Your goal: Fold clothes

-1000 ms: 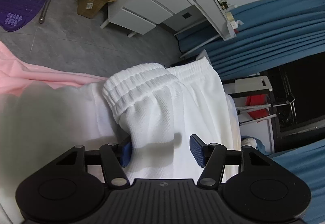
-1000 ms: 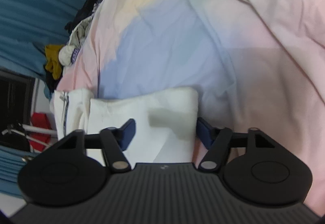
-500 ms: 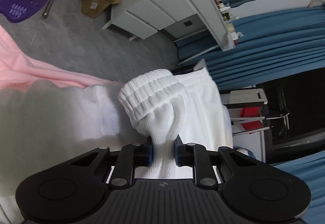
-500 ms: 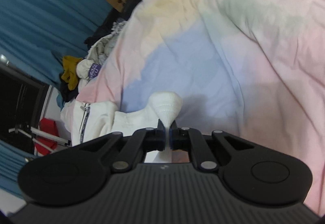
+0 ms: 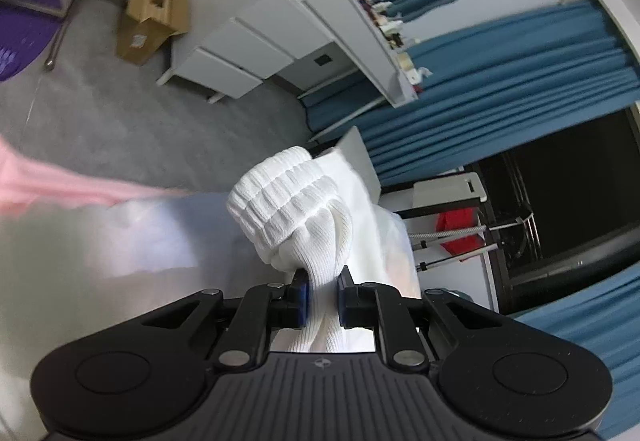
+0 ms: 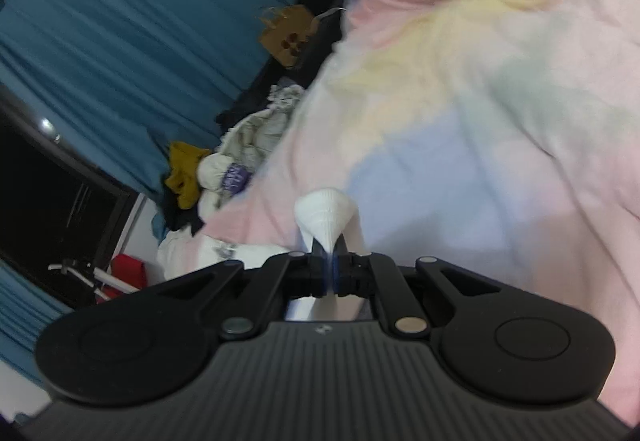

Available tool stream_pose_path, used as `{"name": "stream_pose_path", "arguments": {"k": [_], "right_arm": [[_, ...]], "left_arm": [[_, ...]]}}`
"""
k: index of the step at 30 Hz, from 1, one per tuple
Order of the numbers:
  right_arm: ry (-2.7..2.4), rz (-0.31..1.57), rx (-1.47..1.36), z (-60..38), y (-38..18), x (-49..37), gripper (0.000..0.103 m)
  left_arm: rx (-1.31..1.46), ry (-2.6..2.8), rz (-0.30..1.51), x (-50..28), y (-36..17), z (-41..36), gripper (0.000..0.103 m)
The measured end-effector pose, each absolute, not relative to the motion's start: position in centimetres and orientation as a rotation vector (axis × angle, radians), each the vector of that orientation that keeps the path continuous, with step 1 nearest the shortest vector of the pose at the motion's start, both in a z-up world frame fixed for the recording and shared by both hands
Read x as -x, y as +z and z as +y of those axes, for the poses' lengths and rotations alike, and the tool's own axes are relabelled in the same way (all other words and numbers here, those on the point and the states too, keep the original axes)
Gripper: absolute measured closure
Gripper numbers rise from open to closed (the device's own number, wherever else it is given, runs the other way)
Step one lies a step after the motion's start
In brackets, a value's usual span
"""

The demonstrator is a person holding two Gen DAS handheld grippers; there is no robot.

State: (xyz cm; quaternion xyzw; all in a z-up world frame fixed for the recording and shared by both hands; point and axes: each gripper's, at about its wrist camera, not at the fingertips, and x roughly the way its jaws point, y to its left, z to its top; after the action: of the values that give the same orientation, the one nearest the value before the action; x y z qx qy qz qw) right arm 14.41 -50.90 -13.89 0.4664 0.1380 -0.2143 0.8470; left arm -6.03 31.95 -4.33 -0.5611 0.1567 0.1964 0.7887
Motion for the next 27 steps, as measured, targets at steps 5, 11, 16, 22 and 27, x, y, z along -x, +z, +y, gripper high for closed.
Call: {"name": "stream_pose_path", "arguments": {"k": [5, 11, 16, 22, 27], "right_arm": [[-0.411, 0.287, -0.864, -49.0, -9.0, -22.5, 0.097], [-0.458, 0.332, -0.704, -46.0, -6.9, -36.9, 0.097], [-0.481, 0.387, -0.578, -43.9, -10.4, -47.6, 0.097], [-0.454, 0.456, -0.501, -42.9, -16.1, -53.7, 0.097], [-0.356, 0.446, -0.530, -43.7, -16.6, -53.4, 0.091]], "left_arm": [[1.124, 0.412, 0.358, -0.8, -0.1, 33.1, 0.089], [1.058, 0.442, 0.445, -15.1, 1.3, 34.9, 0.089], [0.980, 0.498, 0.545, -26.8, -1.7, 36.7, 0.089], [0.897, 0.523, 0.650, -34.9, -6.6, 37.3, 0.086], [0.874, 0.428, 0.662, -35.2, -7.3, 38.0, 0.073]]}}
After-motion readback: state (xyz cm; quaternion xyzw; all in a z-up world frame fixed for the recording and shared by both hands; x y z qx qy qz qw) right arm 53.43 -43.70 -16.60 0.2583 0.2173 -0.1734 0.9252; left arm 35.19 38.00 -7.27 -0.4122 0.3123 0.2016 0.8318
